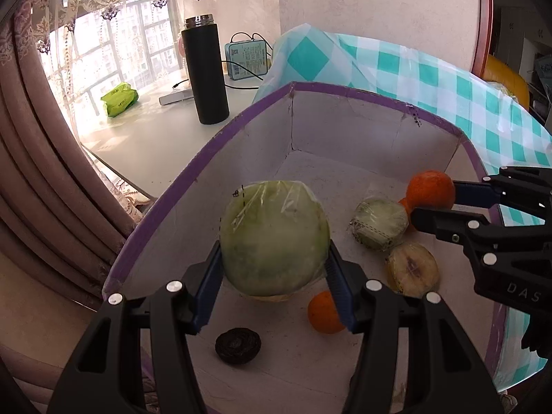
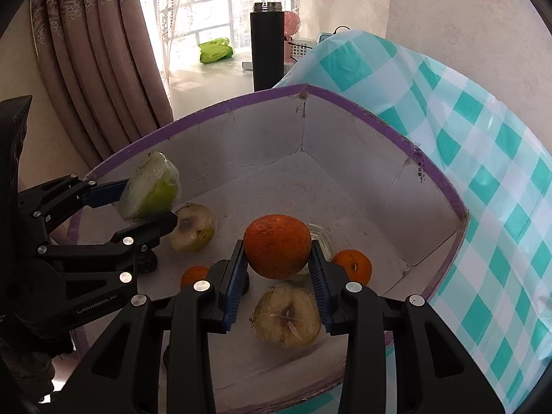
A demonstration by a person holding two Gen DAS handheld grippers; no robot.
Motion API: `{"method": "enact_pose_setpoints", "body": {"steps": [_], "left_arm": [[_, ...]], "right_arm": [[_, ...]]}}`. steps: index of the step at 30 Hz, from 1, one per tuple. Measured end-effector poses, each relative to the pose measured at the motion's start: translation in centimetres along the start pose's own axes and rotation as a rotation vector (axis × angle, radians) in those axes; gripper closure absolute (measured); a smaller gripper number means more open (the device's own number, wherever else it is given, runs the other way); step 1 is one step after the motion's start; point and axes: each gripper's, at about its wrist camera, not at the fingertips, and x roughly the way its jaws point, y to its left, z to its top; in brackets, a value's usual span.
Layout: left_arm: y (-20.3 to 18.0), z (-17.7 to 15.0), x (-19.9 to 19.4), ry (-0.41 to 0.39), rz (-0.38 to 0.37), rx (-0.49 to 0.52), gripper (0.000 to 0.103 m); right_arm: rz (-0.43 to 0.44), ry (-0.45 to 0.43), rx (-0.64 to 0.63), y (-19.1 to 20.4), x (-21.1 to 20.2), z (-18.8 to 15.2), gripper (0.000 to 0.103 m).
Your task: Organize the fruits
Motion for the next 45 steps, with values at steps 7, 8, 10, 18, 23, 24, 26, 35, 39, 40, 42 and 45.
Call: {"method": "enact_pose_setpoints", "body": {"steps": [7,8,10,18,23,24,26,35,39,40,42,45], "left_arm": [[1.3,-0.3,1.9,0.105,-0.012,-0.008,0.046],[1.5,-0.3,2.2,0.12,-0.014,-0.011,0.046],[1.6,-0.3,2.4,0.127,-0.019,-0.007,0.046],[2.1,-0.2,1.7,0.087,-0.081,-0.039,0.043],[2.3,0.7,-1.1,0.011,-0.073,-0.008,0.007],[2.5,1.0,-1.9,-0.011,-0.076,-0.006,0.003],[2.6,1.4,-3.2,-0.059,-0.031,-0.001,0.001],[3.7,1.9,-2.1,0.089,-0.035,-0.112,0.001],[2.4,1.3,-0.5,0.172,-0.002,-0.068,0.001],[2.1,1.1,-0.2,0.187,0.006,-0.056,0.001],[1.7,0.8,0.2,0.205,0.002,-0.045,0.001],[1.5,0.6,0.7,0.227,-0.005,-0.046,0.001]], "right_arm": [[-0.008,0.197,-0.08,1.9,3.5,1.0,0.066],[-0.01,0.231,-0.086,2.1,4.1,1.1,0.066],[-0.021,0.276,-0.106,2.5,5.0,1.1,0.066],[-0.049,0.331,-0.135,3.2,6.1,0.9,0.036],[-0.071,0.302,-0.142,2.7,4.2,1.0,0.017],[-0.069,0.297,-0.13,2.2,3.9,1.4,0.017],[-0.056,0.291,-0.085,1.2,3.0,1.8,0.017],[0.018,0.398,0.098,-1.9,2.1,0.8,0.017],[-0.002,0.388,0.074,-1.2,1.3,-0.1,0.016],[-0.006,0.386,0.069,-1.1,1.2,-0.3,0.016],[-0.016,0.383,0.057,-0.4,1.1,-0.2,0.016],[-0.014,0.385,0.053,-0.1,1.0,-0.4,0.016]]}}
